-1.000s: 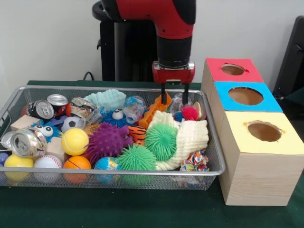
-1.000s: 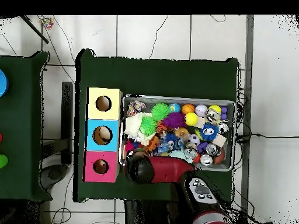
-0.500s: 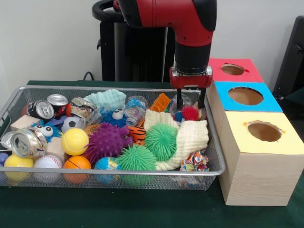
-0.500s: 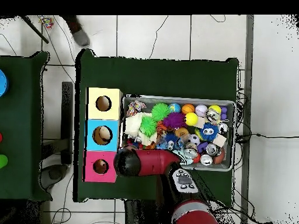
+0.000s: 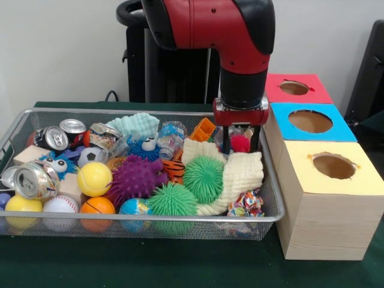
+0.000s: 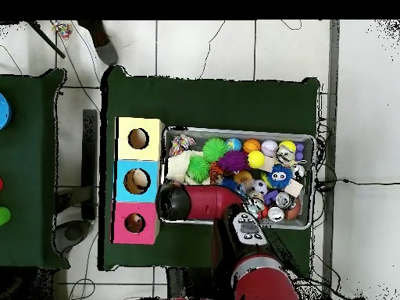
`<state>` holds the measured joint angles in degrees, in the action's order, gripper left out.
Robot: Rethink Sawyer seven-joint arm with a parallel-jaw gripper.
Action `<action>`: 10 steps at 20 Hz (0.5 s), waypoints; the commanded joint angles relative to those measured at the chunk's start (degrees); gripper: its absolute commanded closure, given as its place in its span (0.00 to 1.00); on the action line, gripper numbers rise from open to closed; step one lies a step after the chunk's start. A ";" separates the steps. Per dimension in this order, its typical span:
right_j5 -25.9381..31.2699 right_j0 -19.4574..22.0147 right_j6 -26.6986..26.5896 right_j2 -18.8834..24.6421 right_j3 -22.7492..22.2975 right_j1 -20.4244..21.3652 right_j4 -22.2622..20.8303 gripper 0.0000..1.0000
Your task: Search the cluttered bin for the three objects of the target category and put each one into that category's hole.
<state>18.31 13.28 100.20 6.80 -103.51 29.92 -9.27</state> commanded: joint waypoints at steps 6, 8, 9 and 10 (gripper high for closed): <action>10.39 2.86 1.76 6.42 9.33 0.05 2.48 0.00; 10.87 3.24 1.65 6.90 9.36 0.48 2.45 0.00; 11.12 3.41 1.56 7.12 9.44 0.56 2.40 0.00; 11.17 3.73 1.32 7.48 9.50 0.54 2.30 0.00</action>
<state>22.70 15.18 100.20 8.76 -99.57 30.30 -9.29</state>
